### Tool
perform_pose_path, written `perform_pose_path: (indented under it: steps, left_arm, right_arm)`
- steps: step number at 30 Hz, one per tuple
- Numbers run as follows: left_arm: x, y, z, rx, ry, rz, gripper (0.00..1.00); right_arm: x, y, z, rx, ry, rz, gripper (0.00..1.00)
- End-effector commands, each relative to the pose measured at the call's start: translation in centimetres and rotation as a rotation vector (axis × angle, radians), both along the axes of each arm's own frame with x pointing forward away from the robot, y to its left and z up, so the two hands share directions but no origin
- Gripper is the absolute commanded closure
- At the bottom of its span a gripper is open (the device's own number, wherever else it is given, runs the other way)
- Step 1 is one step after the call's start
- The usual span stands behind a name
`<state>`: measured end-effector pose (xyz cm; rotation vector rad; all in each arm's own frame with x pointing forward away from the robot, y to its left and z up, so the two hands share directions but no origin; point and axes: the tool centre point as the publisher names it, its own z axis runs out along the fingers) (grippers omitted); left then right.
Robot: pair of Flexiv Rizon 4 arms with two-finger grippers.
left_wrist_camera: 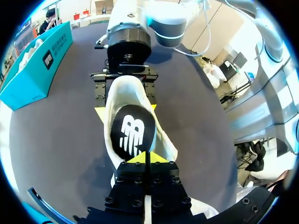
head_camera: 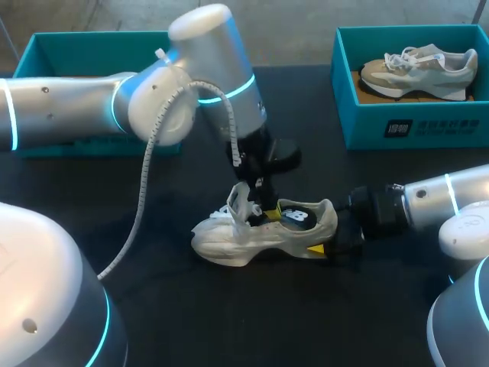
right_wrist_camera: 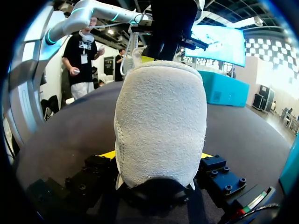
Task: Take the shoe out of the shoebox, open the shoe tongue, remove and reinsert the insole, then place the shoe into the shoebox
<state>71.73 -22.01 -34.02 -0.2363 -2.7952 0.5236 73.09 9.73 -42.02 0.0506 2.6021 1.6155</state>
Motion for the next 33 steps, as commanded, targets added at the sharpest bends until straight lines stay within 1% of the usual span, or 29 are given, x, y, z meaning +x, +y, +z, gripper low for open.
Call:
perform_pose_path:
  steps: [1,8,17,24,28,33]
  left_arm:
    - [-0.1,0.9,0.5,-0.018,0.012,0.004,1.00]
    - [-0.2,0.8,1.7,-0.058,0.051,0.002,1.00]
    - [-0.9,-1.0,3.5,-0.122,0.082,-0.048,1.00]
    - [-0.7,-2.8,3.1,-0.147,0.096,-0.066,1.00]
    - [-0.8,-3.7,2.7,-0.143,0.101,-0.075,1.00]
    - [-1.2,-4.1,2.3,-0.130,0.105,-0.093,1.00]
  right_arm:
    - [0.0,0.0,0.0,-0.003,-0.001,-0.001,1.00]
    - [0.0,0.0,0.0,-0.003,-0.001,-0.001,1.00]
    - [0.0,0.0,0.0,-0.003,-0.001,-0.001,1.00]
    - [0.0,0.0,0.0,-0.003,-0.001,-0.001,1.00]
    - [0.0,0.0,0.0,-0.003,-0.001,-0.001,1.00]
    - [0.0,0.0,0.0,-0.003,-0.001,-0.001,1.00]
